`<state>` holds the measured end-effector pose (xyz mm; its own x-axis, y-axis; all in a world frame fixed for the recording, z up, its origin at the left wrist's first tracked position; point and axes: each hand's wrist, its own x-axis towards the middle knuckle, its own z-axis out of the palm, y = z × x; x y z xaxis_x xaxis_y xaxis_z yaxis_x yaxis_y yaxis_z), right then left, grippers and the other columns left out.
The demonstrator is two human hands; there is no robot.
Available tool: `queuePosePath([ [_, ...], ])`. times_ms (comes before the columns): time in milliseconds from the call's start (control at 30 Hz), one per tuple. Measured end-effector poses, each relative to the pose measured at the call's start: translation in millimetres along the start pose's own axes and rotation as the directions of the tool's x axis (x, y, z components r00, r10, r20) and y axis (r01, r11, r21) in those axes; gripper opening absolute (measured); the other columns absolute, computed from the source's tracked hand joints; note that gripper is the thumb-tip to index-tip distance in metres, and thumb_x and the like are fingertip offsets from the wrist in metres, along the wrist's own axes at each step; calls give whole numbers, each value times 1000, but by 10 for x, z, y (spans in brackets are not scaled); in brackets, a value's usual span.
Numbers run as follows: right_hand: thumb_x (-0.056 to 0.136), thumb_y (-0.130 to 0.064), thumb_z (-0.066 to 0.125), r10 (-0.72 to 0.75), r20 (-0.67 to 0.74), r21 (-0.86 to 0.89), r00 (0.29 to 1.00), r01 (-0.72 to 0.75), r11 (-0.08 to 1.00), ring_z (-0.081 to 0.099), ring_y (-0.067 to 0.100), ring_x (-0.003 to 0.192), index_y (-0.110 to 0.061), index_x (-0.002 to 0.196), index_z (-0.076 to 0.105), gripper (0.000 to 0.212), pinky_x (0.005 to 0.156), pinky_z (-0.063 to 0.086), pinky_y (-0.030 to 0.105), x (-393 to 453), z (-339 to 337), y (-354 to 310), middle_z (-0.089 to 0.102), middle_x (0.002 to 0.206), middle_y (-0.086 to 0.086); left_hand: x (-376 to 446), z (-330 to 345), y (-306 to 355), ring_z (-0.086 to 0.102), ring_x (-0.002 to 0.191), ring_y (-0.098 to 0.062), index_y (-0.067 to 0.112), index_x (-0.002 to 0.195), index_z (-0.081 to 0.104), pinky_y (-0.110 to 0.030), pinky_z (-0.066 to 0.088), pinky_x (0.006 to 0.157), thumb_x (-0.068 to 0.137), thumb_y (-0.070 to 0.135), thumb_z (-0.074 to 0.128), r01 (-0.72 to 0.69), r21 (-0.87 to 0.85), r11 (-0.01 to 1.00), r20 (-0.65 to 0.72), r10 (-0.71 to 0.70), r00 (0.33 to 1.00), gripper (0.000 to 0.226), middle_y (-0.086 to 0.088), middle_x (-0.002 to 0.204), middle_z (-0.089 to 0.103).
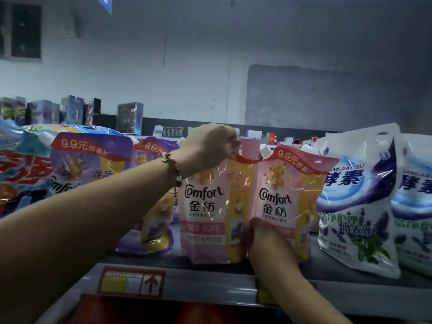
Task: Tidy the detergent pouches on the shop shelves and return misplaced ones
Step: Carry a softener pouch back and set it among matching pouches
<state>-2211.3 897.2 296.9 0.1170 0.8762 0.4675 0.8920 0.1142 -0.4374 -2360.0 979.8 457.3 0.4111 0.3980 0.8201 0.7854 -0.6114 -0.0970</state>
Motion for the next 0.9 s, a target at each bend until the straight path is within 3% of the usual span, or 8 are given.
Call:
queuePosePath([
  [133, 96, -14, 37, 8, 25, -15, 1000, -7, 1000, 64, 27, 89, -22, 97, 52, 17, 76, 54, 37, -18, -88, -35, 64, 92, 5, -36, 93, 1, 57, 65, -25, 13, 82, 65, -28, 32, 52, 100, 29, 55, -6, -28, 1000, -45, 4, 999, 26, 3, 71, 58],
  [233, 91, -17, 48, -11, 44, -35, 999, 12, 999, 64, 25, 97, -25, 103, 55, 16, 84, 54, 36, -123, -140, 13, 66, 97, 1, -9, 68, 115, 63, 71, -22, 15, 95, 67, -25, 41, 54, 100, 28, 52, -63, 1, 998, 31, 63, 998, 21, 2, 79, 65],
  [333, 91, -32, 55, -57, -215, 110, 975, 82, 991, 67, 14, 92, -29, 102, 59, 12, 81, 56, 36, -240, -300, 202, 71, 99, -8, 58, -67, 354, 64, 81, -16, 23, 126, 60, -30, 53, 65, 100, 38, 45, -54, -136, 989, 135, 73, 988, 33, 2, 100, 67],
  [433, 92, -34, 58, 115, -439, 324, 891, 37, 945, 62, 5, 80, -28, 89, 56, 6, 66, 53, 28, -191, -496, 548, 64, 89, -11, 178, -76, 636, 66, 97, -19, 21, 140, 51, -26, 51, 72, 95, 56, 46, -210, -63, 976, 103, 215, 971, 57, -1, 118, 67],
  [500, 93, -36, 59, 261, -369, 430, 892, -85, 899, 63, 10, 86, -30, 97, 55, 8, 72, 51, 28, -108, -552, 805, 62, 96, -10, 290, 2, 757, 65, 105, -18, 23, 142, 50, -29, 54, 79, 93, 60, 51, -256, -11, 967, 192, 253, 948, 62, 1, 127, 66],
  [633, 98, -17, 52, 292, 15, 538, 956, -253, 804, 64, 13, 76, -25, 109, 57, 15, 68, 53, 17, -2, -526, 1027, 66, 91, -6, 496, 198, 798, 67, 85, -13, 24, 119, 66, -34, 60, 75, 91, 55, 58, -190, -132, 973, 389, 227, 893, 43, 8, 103, 70],
  [800, 98, -28, 48, 242, 55, 235, 969, -248, 940, 66, 15, 75, -24, 84, 64, 21, 66, 52, 28, 167, -552, 1094, 69, 81, -7, 580, 319, 721, 69, 74, -21, 20, 90, 68, -33, 60, 62, 96, 40, 58, -63, -262, 963, 371, 161, 915, 22, 6, 83, 70],
  [900, 92, -29, 53, 257, -58, 193, 965, -242, 951, 65, 27, 68, -16, 65, 57, 30, 60, 49, 31, 125, -578, 1120, 65, 66, 3, 583, 383, 717, 56, 53, -7, 20, 84, 67, -17, 45, 46, 95, 39, 60, 29, -354, 935, 347, 103, 932, 24, 3, 73, 68],
])
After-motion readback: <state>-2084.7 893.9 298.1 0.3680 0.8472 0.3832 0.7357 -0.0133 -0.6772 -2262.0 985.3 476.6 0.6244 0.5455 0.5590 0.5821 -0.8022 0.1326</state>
